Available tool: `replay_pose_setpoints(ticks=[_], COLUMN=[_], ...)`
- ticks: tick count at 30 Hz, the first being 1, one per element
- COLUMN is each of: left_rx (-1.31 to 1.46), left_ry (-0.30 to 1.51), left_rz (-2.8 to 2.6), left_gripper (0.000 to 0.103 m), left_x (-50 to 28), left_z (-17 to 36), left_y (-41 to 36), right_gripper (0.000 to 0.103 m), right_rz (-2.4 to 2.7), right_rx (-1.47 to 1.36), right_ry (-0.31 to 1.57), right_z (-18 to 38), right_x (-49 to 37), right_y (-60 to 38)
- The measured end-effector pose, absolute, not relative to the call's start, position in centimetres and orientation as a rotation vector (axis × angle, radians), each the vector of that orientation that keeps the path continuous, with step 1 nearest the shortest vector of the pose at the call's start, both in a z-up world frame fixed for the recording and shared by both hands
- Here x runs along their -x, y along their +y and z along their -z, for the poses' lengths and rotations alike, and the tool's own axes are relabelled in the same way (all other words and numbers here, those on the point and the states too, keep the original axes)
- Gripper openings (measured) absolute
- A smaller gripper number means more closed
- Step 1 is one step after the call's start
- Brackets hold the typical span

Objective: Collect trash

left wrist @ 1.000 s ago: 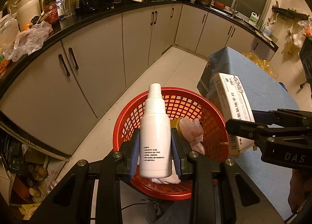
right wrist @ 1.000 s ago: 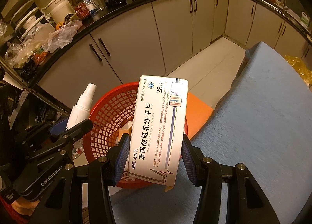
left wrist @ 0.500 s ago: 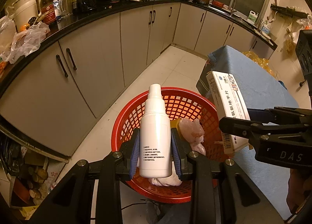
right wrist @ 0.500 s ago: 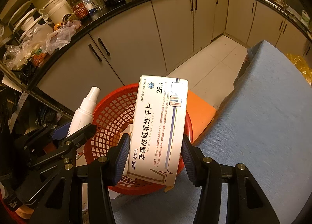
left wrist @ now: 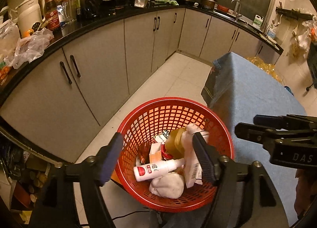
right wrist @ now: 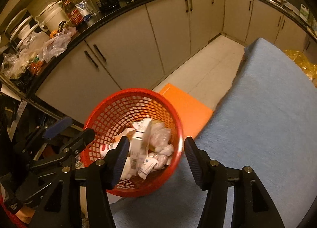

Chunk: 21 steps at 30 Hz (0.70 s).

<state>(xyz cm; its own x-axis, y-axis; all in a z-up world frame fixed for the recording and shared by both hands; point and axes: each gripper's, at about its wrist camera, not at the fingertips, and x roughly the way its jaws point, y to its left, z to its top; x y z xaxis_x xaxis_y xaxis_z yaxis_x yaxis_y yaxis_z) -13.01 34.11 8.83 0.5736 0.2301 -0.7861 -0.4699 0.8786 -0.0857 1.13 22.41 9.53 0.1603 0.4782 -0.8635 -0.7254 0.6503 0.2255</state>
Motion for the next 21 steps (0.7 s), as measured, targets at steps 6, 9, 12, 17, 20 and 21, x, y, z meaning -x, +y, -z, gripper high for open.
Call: replay_pose_setpoints(ticks=[6, 9, 12, 17, 20, 21], left_rx=[0.276, 0.287, 0.303, 0.317, 0.322, 0.321], left_ry=[0.848, 0.813, 0.785, 0.781, 0.762, 0.756], left_rz=[-0.483, -0.519, -0.544, -0.562, -0.571, -0.571], left_gripper=[0.090, 0.092, 0.094, 0.095, 0.096, 0.096], left_x=[13.0, 13.4, 13.9, 14.6, 15.3, 15.5], left_z=[-9.4, -9.9, -10.5, -11.2, -12.0, -12.4], left_y=[33.3, 33.1, 32.8, 31.7, 30.5, 30.0], right_gripper=[0.076, 0.079, 0.080, 0.084, 0.084, 0.084], right_rz=[-0.836, -0.825, -0.815, -0.806, -0.809, -0.811], right_rx=[0.285, 0.309, 0.329, 0.332, 0.323, 0.319], right_ry=[1.064, 1.028, 0.990, 0.962, 0.956, 0.955], right_z=[-10.5, -11.2, -11.8, -12.7, -13.2, -13.4], right_x=[-0.6, 0.0, 0.6, 1.5, 2.1, 2.3], right_y=[20.8, 20.1, 19.0, 17.0, 15.7, 15.3])
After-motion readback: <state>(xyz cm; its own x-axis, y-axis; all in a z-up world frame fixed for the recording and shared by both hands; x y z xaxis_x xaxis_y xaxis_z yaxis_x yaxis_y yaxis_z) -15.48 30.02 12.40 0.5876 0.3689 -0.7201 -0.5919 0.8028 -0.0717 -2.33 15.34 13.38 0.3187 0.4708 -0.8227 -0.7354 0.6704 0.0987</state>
